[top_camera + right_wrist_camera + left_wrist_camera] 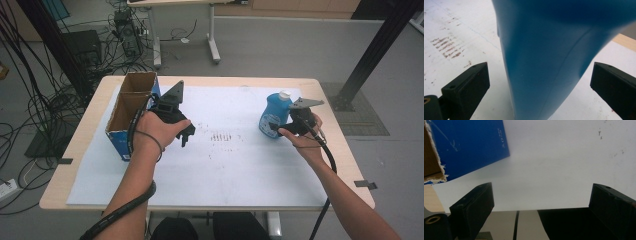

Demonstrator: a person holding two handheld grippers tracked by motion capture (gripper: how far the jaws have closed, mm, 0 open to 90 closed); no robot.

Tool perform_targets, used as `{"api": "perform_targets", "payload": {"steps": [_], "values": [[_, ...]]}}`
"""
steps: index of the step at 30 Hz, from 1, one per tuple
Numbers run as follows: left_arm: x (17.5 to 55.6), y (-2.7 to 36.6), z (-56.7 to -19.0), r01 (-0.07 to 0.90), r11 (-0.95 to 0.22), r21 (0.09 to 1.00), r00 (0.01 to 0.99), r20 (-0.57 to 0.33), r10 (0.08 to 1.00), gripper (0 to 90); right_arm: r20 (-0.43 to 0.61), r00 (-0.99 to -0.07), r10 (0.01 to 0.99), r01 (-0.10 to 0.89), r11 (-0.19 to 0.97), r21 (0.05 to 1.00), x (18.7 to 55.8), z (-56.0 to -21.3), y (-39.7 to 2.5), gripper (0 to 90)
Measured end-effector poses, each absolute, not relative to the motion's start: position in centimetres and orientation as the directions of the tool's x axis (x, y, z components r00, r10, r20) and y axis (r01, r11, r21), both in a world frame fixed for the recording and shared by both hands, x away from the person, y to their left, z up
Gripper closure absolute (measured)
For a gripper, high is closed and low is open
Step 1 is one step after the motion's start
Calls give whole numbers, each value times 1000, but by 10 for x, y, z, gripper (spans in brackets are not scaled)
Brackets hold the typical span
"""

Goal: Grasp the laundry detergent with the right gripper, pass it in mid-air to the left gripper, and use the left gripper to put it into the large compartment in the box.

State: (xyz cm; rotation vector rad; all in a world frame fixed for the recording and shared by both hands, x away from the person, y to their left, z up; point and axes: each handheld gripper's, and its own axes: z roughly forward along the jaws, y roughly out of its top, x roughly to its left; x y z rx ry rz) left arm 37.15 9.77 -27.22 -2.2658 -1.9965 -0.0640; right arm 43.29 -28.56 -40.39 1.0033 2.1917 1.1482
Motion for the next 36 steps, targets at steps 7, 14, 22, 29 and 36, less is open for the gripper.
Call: {"api": "perform_targets", "payload": {"steps": [7,14,22,29,36], "values": [[373,93,-272,990,-126,-58,131,107,986,63,-71,-622,780,377,377,846,435,-404,-284,23],[375,91,-272,989,-133,-60,139,106,985,64,-73,-619,782,374,375,848,435,-405,-285,20],[375,88,-272,989,-134,-58,140,109,984,63,-72,-624,778,368,374,851,436,-406,-283,19],[376,88,-272,989,-136,-59,142,116,983,63,-72,-625,777,363,372,854,436,-406,-281,19],[377,87,-274,988,-141,-62,148,112,983,64,-75,-621,780,361,370,856,437,-406,-282,18]]}}
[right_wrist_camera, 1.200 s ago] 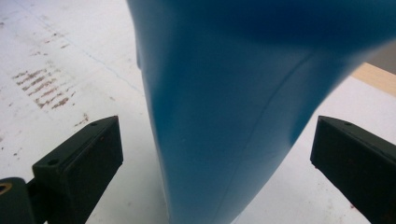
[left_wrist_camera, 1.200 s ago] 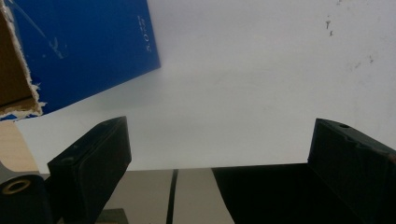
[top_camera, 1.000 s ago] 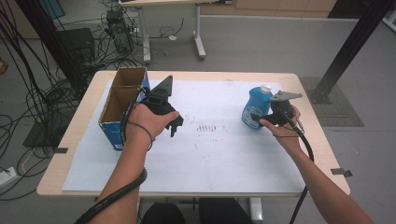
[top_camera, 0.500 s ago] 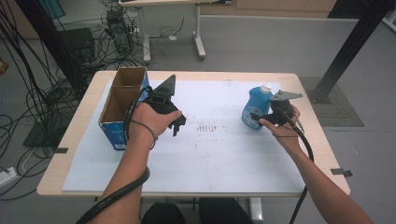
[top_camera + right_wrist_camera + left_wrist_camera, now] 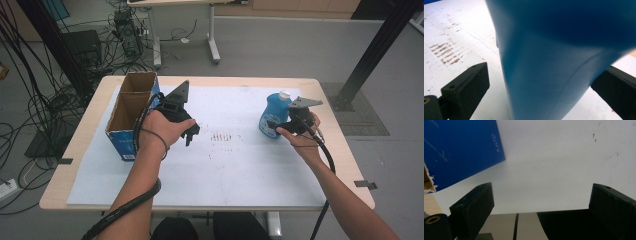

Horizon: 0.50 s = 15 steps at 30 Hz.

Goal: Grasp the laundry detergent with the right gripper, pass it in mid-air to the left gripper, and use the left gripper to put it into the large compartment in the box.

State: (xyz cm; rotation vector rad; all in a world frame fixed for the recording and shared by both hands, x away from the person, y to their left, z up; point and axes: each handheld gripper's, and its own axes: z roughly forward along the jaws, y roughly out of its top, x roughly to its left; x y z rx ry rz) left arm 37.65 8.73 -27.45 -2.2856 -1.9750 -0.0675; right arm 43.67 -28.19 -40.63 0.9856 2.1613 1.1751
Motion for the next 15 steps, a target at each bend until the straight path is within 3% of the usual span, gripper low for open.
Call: {"api": "perform_targets", "payload": {"steps": [15], "values": [[378,86,-275,987,-145,-68,153,121,981,63,-60,-626,777,360,357,862,438,-409,-280,17]]}}
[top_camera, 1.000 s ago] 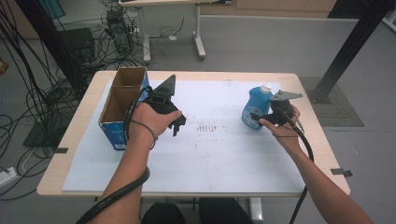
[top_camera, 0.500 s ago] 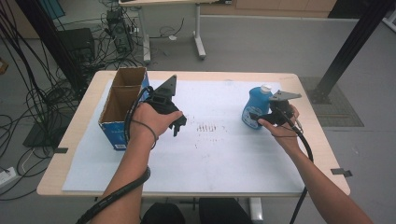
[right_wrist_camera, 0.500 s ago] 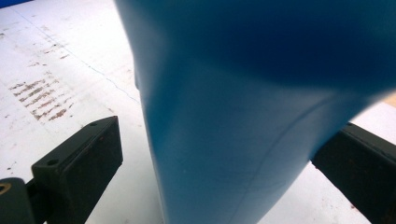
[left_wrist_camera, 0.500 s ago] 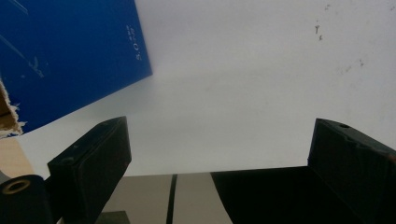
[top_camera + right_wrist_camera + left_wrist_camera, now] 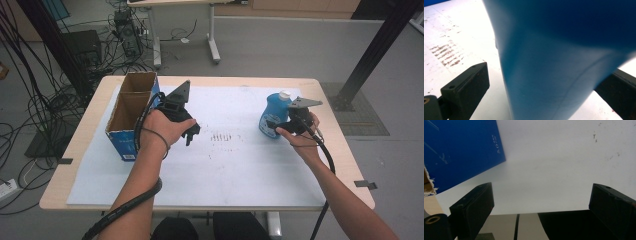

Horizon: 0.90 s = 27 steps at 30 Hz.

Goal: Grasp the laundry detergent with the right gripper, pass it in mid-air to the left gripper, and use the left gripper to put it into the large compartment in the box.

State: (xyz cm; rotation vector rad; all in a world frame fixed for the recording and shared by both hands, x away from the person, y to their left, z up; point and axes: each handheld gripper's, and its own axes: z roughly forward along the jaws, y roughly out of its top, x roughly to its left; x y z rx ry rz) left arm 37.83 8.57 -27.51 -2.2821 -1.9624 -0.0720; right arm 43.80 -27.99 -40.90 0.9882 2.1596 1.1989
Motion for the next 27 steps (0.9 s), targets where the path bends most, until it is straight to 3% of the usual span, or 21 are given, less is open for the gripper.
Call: {"api": "perform_targets", "payload": {"steps": [27], "values": [[379,82,-272,987,-147,-61,153,123,981,63,-54,-630,775,344,341,874,436,-411,-281,20]]}}
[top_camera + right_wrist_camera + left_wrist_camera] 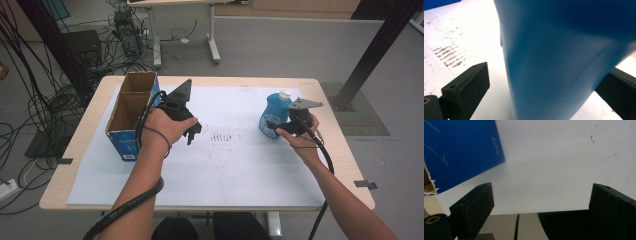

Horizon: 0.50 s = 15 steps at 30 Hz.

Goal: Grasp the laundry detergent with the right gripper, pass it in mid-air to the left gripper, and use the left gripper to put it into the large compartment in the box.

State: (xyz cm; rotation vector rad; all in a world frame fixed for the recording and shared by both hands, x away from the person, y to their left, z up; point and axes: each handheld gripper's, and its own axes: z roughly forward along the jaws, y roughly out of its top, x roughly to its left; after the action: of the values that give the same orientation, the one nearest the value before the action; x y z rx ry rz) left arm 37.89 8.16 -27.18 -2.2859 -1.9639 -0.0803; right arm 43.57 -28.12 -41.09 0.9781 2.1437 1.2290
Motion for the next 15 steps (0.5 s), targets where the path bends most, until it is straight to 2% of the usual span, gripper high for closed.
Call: {"api": "perform_targets", "payload": {"steps": [15], "values": [[380,81,-271,987,-148,-62,155,122,980,63,-56,-634,771,334,338,880,435,-410,-282,20]]}}
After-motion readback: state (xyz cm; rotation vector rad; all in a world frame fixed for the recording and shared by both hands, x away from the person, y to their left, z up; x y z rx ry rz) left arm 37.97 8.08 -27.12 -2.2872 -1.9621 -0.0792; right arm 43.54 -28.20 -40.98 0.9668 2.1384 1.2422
